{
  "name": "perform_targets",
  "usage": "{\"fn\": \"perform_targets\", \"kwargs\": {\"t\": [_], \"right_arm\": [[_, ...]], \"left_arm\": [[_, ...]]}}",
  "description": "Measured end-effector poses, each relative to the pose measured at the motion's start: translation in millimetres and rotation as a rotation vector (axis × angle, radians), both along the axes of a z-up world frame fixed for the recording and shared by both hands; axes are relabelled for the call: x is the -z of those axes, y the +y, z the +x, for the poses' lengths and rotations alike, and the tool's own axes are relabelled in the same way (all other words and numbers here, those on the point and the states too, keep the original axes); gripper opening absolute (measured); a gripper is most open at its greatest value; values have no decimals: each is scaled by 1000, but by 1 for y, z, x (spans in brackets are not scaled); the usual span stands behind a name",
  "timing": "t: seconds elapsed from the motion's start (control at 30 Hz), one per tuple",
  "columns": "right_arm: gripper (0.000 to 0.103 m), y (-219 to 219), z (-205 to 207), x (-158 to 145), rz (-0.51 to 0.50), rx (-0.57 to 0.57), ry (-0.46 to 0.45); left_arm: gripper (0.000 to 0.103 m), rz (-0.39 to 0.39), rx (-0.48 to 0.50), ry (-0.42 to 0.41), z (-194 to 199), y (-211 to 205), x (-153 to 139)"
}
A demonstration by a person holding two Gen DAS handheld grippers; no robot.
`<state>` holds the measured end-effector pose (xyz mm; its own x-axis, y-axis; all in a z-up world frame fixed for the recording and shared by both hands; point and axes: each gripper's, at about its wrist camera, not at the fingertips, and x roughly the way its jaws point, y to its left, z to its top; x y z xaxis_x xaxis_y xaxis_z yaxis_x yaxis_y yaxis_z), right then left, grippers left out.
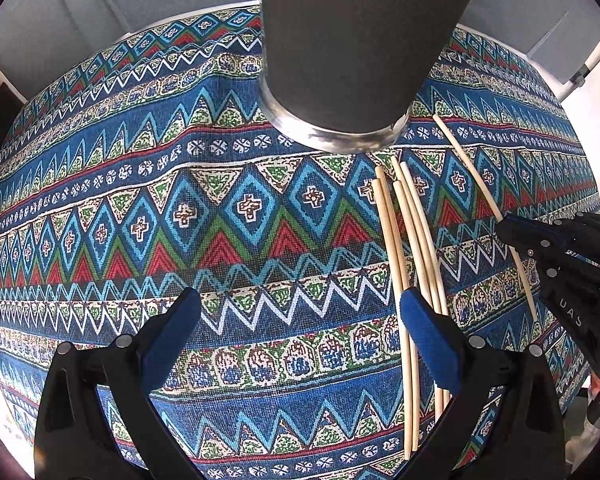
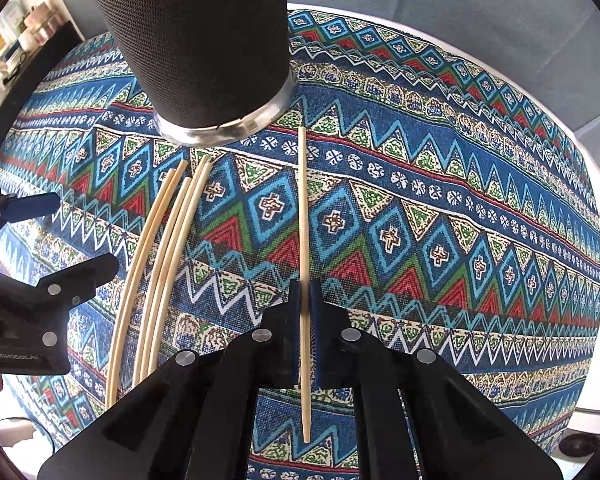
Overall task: Organize utensils
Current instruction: 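Close the right tool on a wooden stick while the left tool grasps another stick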
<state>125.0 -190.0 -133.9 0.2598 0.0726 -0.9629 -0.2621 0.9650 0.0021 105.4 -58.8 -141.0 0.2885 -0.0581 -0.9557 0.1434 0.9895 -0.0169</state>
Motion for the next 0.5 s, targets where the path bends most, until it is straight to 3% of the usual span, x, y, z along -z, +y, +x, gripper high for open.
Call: {"fn": "perform_targets", "kwargs": {"t": [0.07,0.27,0.33,0.5], "right_arm": [[5,-3,-2,0,10,-2,0],[5,-8,-8,-1,21,1,-9],[5,-11,-11,-1,31,5,-13],[5,-16,-15,-3,61,19,-11]], "left_arm": [[97,32,2,21,5,-11,7],[99,22,-32,63,18,-25,15],[99,67,-59,81,23,-32,19],[98,63,-88,87,23,-33,24]]}}
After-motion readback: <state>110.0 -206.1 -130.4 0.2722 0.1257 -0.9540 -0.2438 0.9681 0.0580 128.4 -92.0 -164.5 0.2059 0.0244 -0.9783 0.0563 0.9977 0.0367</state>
